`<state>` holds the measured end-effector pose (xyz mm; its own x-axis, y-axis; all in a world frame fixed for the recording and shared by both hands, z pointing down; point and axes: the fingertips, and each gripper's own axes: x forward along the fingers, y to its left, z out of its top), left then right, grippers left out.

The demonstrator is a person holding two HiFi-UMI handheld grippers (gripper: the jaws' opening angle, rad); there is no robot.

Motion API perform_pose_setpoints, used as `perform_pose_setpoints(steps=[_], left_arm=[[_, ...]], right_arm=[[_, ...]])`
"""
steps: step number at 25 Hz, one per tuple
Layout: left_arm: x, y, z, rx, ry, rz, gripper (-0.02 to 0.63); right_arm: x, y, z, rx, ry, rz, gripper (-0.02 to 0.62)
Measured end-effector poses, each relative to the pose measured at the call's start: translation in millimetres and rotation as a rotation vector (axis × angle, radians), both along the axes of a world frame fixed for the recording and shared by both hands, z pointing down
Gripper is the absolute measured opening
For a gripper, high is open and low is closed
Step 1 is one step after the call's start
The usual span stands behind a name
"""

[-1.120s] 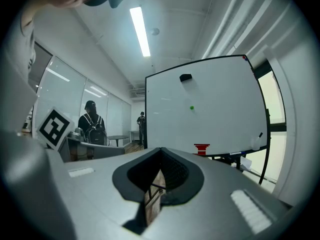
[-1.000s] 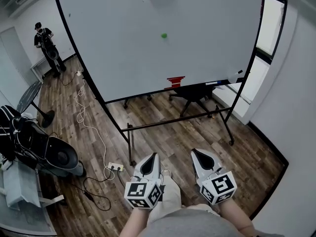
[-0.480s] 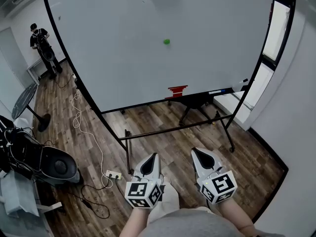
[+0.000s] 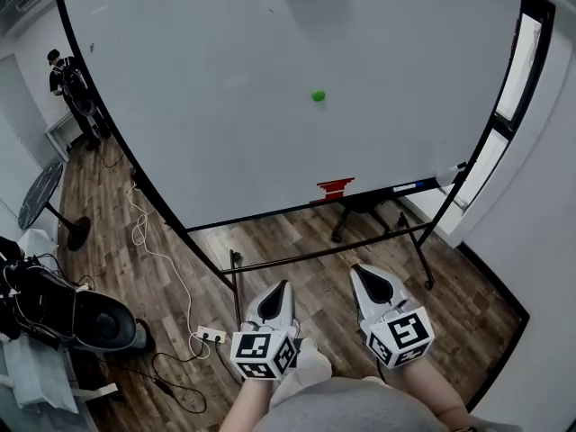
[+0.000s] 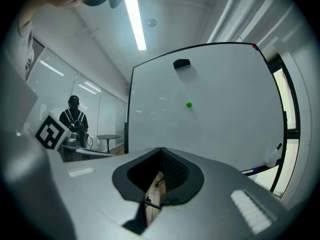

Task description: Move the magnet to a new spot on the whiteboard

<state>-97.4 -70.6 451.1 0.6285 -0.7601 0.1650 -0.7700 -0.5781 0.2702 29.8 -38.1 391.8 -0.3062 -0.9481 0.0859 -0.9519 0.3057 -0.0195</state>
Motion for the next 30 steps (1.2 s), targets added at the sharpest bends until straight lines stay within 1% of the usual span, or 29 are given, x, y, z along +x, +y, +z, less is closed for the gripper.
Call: perform_pose_setpoints(steps=[9, 15, 23, 30], left_arm=[[-0.5, -85.6, -9.4, 0.018, -0.007, 0.034, 0.005], [-5.1, -131.9, -7.9, 0.023, -0.014, 0.042, 0.005], [-2.1, -167.3, 1.2, 0.008, -0.016, 0.058, 0.005], [-3.6, -190.8, 6.1, -0.002, -0.020, 0.067, 0.005]], right_arm=[[1.3, -84.3, -17.3, 0.030, 0.021, 0.038, 0.002], [-4.0, -129.2, -21.1, 0.038, 0.039, 0.049, 0.002], [-2.9, -175.1, -27.8, 0.060, 0.062, 0.050, 0.002], [-2.5, -220.4, -51.7, 0.099, 0.127, 0.048, 0.002]])
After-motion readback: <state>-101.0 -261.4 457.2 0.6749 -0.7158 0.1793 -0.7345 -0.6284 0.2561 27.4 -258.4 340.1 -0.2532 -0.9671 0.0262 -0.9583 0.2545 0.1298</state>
